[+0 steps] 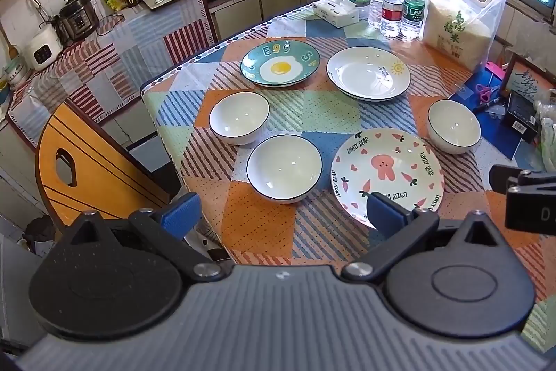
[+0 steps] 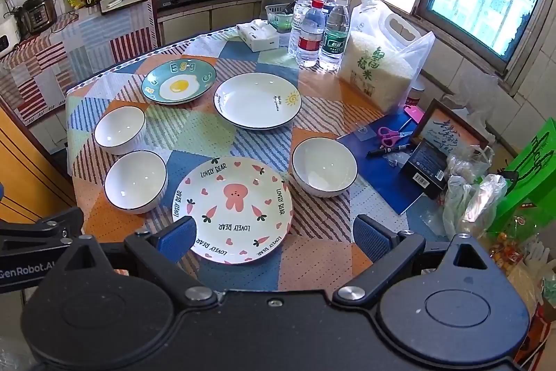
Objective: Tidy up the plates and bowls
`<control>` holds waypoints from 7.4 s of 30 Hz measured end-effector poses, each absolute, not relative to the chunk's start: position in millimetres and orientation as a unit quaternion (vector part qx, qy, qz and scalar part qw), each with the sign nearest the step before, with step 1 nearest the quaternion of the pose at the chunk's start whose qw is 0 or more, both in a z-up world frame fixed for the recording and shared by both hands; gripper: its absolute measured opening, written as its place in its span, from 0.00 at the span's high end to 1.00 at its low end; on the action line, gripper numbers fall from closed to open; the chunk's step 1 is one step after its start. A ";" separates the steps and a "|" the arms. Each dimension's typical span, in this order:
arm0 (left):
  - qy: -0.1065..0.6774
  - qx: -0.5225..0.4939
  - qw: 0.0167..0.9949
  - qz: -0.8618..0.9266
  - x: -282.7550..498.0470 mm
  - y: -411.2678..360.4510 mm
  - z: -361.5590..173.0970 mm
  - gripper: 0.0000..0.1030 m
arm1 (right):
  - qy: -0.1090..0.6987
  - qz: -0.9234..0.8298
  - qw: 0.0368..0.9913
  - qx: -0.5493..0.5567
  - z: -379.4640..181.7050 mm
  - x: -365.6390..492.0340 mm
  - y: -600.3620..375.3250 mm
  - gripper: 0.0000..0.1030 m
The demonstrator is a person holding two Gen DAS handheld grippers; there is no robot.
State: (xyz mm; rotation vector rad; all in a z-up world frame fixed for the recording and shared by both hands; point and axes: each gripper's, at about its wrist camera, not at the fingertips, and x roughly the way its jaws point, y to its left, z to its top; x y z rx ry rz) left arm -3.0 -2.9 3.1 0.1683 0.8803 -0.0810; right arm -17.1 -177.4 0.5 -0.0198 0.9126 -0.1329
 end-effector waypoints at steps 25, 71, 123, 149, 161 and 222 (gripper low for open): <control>0.408 0.074 0.909 -0.039 -20.2 10.5 4.9 0.00 | 0.428 -0.063 0.902 -0.011 1.4 -28.4 -173.8 0.04; 0.411 0.046 0.909 -0.050 -21.0 21.2 3.9 0.00 | 0.414 -0.070 0.908 -0.007 -11.9 -30.9 -191.0 0.04; 0.472 -0.037 0.865 -0.167 324.5 -43.0 -150.9 0.25 | 0.399 -0.012 0.885 0.239 -164.9 271.6 -305.1 0.32; 0.513 -0.009 0.831 -0.215 396.2 -73.0 -212.9 0.88 | 0.483 -0.042 0.818 0.309 -228.9 347.4 -340.3 0.88; 0.539 0.003 0.816 -0.208 364.2 -37.0 -198.5 0.86 | 0.504 0.012 0.835 0.220 -202.9 324.0 -299.1 0.87; 0.540 0.161 0.774 -0.289 214.4 -59.2 -154.6 0.43 | 0.411 -0.028 0.894 0.175 -203.9 43.0 -231.9 0.34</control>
